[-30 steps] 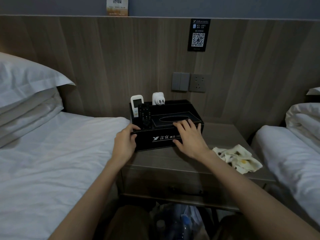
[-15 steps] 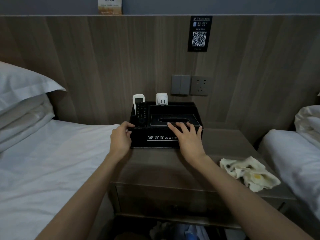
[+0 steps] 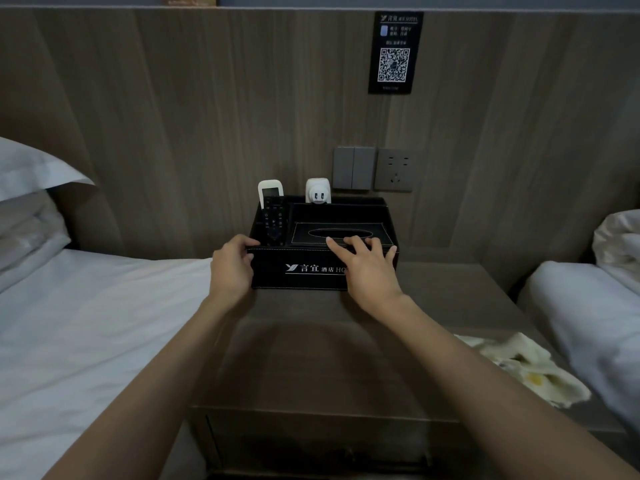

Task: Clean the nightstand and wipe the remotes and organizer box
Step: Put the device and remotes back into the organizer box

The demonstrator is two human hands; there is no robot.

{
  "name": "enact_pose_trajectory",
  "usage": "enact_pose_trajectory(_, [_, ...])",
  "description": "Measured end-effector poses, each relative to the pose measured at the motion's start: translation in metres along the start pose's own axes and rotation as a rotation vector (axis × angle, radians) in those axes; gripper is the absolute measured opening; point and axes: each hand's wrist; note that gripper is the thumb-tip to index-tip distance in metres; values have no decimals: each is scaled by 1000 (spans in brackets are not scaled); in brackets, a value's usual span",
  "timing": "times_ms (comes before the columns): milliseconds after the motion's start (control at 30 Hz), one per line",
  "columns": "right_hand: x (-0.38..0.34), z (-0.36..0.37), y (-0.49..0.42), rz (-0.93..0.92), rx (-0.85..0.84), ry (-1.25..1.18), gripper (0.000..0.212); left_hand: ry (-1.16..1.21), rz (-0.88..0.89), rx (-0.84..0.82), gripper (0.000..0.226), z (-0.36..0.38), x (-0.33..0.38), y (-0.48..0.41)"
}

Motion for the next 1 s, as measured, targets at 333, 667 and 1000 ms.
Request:
enact_pose_trajectory(333, [-2, -2, -9, 9, -34, 13, 71, 3, -21, -9, 30, 7, 0, -13])
enact_pose_trajectory(667, [7, -21, -6, -47, -275, -66, 80, -30, -102, -108, 42, 0, 18, 9])
enact_pose_trajectory(1000, [28, -90, 91, -91, -36, -278, 61, -69, 208, -118, 52, -47, 84, 78])
Point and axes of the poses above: each hand's wrist, its own y-axis away from the middle knuckle, its own z-axis out of the palm, x = y × z, and after that the axes turned 8 degrees about -z, right-handed
